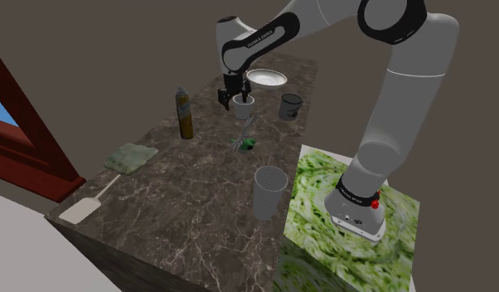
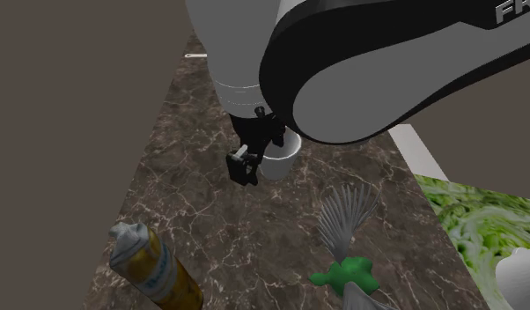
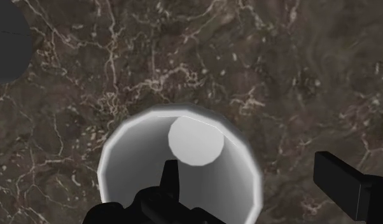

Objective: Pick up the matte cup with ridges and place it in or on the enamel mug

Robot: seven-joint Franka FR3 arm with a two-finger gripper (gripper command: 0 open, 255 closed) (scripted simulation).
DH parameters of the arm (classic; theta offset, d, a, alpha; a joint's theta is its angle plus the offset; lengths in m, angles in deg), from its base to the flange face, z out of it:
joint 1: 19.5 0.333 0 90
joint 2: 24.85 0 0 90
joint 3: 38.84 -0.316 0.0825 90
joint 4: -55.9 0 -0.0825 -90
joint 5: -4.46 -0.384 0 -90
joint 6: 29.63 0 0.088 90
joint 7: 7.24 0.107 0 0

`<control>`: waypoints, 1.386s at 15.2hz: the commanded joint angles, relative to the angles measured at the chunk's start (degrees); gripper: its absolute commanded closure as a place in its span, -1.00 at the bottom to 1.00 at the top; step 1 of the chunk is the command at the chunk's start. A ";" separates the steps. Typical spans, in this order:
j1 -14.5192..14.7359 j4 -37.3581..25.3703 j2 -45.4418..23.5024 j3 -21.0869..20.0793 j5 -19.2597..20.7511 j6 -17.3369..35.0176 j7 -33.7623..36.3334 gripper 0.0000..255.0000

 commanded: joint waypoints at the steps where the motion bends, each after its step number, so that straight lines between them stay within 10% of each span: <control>1: -0.01 0.07 -0.01 0.01 0.01 0.10 0.00 -1.00; 4: -0.01 0.07 -0.01 0.01 0.01 0.09 0.00 -1.00; 5: -0.01 0.07 -0.01 0.01 0.01 0.09 0.00 1.00; 21: -0.05 -2.35 2.44 -0.18 -0.86 -4.66 -1.08 1.00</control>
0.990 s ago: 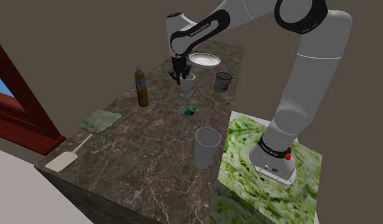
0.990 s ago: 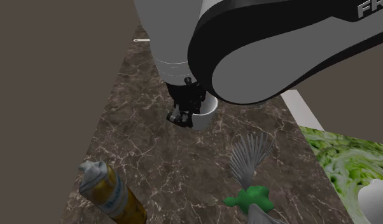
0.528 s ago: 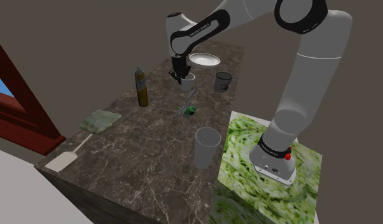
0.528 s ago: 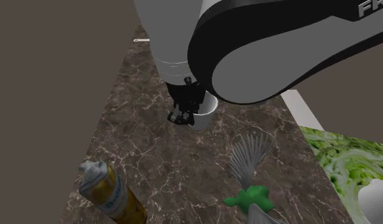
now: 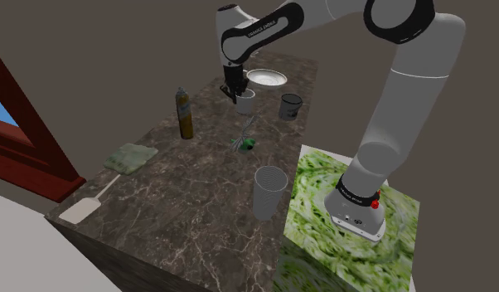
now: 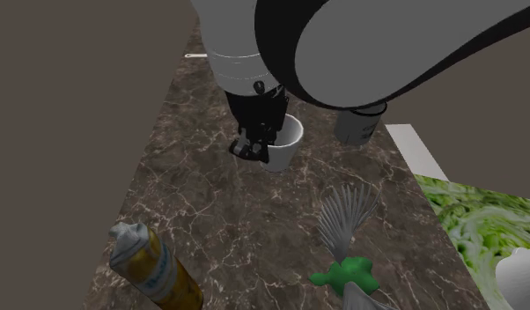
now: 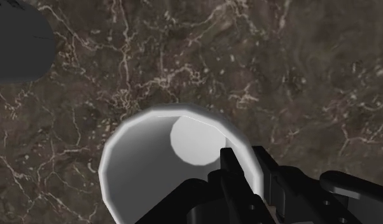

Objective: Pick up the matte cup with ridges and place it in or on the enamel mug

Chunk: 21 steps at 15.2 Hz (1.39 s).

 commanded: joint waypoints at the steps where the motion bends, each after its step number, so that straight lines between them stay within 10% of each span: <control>1: -0.08 -0.68 0.59 0.01 -0.20 -1.23 -0.38 1.00; 21: 0.02 -11.40 4.39 -0.24 -1.64 -15.53 -2.87 1.00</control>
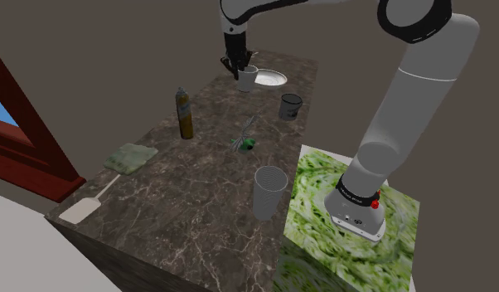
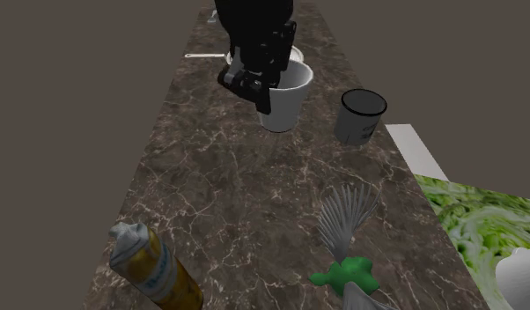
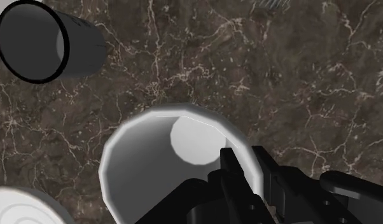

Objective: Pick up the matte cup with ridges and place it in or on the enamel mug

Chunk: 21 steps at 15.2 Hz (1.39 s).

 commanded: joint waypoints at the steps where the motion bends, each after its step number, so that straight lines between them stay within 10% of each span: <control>1: 0.08 -1.61 0.10 -0.07 -0.08 -1.71 -0.15 1.00; 21: -8.42 16.95 21.71 10.32 0.80 -1.78 -18.97 1.00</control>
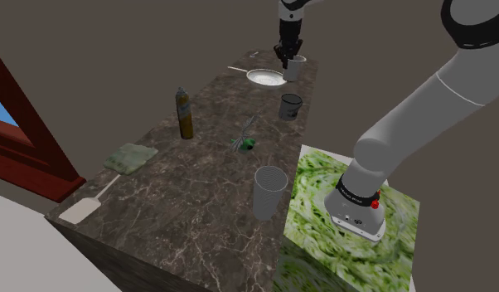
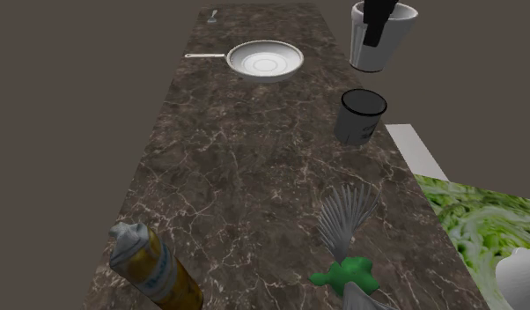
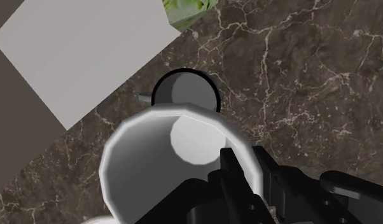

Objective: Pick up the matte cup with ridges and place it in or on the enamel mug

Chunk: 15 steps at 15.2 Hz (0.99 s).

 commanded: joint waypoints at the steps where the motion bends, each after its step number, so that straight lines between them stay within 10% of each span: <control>1: -1.01 0.84 1.68 1.57 0.56 -0.42 -2.56 1.00; 15: -2.04 10.28 2.26 3.36 1.72 8.71 -3.28 1.00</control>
